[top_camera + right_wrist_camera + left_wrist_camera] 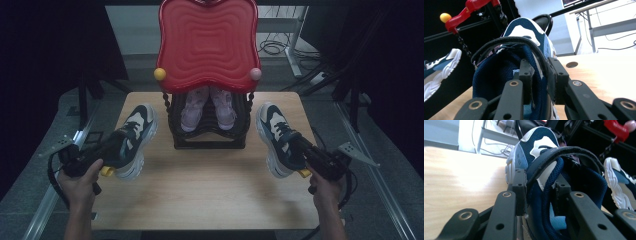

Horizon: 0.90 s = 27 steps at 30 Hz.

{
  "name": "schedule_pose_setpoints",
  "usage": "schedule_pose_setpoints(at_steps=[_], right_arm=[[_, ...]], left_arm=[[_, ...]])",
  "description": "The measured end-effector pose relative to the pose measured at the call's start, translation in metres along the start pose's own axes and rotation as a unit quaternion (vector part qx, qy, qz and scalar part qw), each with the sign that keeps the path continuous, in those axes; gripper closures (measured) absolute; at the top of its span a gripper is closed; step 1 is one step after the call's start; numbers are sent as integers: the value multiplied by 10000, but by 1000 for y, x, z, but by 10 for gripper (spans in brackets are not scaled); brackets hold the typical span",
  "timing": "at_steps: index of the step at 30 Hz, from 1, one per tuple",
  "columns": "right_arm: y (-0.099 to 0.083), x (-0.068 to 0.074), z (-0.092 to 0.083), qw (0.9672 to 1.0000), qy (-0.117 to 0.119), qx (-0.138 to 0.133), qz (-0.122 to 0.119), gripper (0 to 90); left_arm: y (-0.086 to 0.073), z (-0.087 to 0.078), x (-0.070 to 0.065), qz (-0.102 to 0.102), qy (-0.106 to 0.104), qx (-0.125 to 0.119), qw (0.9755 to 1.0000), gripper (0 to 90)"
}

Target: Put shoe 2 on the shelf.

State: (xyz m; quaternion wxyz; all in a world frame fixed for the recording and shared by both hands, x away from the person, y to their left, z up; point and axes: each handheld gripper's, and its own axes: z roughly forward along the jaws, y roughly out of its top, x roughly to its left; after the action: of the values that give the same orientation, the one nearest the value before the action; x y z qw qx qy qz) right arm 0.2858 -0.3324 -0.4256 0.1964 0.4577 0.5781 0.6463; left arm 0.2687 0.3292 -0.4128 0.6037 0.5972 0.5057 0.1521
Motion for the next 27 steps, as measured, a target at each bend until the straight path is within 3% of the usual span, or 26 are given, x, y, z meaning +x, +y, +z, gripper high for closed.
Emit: schedule_pose_setpoints(at_steps=[10,19,27], right_arm=[[26,1,10,9999,-36,-61,-156,754],[42,1,12,9997,-102,-207,-73,754],[56,2,15,9994,-107,-319,19,753]], left_arm=[[32,3,-1,110,-17,-266,9996,700],[50,3,-2,124,18,-465,9988,700],[66,10,-5,187,44,-461,9988,699]])
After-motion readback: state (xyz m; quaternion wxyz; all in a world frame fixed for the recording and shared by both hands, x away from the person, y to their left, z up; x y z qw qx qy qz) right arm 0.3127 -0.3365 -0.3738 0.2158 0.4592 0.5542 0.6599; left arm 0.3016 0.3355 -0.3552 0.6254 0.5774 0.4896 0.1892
